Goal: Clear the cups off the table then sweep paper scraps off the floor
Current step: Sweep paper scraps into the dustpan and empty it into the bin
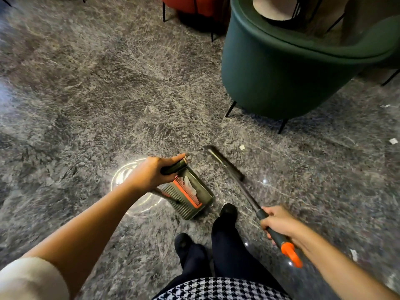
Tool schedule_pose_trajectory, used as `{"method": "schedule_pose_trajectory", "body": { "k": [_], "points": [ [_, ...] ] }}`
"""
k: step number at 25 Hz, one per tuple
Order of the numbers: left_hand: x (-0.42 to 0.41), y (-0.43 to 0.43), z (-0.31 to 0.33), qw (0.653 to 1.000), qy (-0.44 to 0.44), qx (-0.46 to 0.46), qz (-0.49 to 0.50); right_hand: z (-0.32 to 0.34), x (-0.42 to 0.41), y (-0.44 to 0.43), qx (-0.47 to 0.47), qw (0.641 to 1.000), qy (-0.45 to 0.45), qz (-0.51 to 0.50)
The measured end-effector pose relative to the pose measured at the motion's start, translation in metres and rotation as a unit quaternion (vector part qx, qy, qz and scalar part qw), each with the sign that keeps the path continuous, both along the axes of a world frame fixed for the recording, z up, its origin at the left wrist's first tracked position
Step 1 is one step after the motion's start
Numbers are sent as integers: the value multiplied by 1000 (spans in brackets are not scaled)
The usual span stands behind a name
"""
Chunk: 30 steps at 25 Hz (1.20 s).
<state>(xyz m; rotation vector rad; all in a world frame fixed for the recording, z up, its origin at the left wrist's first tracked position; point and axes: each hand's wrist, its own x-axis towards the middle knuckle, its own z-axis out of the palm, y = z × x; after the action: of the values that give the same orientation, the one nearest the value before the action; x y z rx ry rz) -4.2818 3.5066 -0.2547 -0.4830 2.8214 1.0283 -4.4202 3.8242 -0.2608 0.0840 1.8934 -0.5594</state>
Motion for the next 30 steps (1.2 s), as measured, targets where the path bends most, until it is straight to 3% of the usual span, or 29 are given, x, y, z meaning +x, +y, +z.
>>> {"method": "schedule_pose_trajectory", "body": {
  "k": [7,12,20,26,30],
  "points": [
    [6,9,5,999,24,20,10,34,23,-4,-63,992,-103,16],
    [10,12,5,1000,18,14,10,60,9,15,-98,987,-123,-4],
    [7,11,0,999,53,-1,12,76,-7,46,-101,991,-35,-78],
    [0,15,-4,999,-18,-27,18,51,-71,36,-76,989,49,-121],
    [-6,27,0,999,-39,-9,22,7,-121,16,-45,991,93,-83]
  ]
}}
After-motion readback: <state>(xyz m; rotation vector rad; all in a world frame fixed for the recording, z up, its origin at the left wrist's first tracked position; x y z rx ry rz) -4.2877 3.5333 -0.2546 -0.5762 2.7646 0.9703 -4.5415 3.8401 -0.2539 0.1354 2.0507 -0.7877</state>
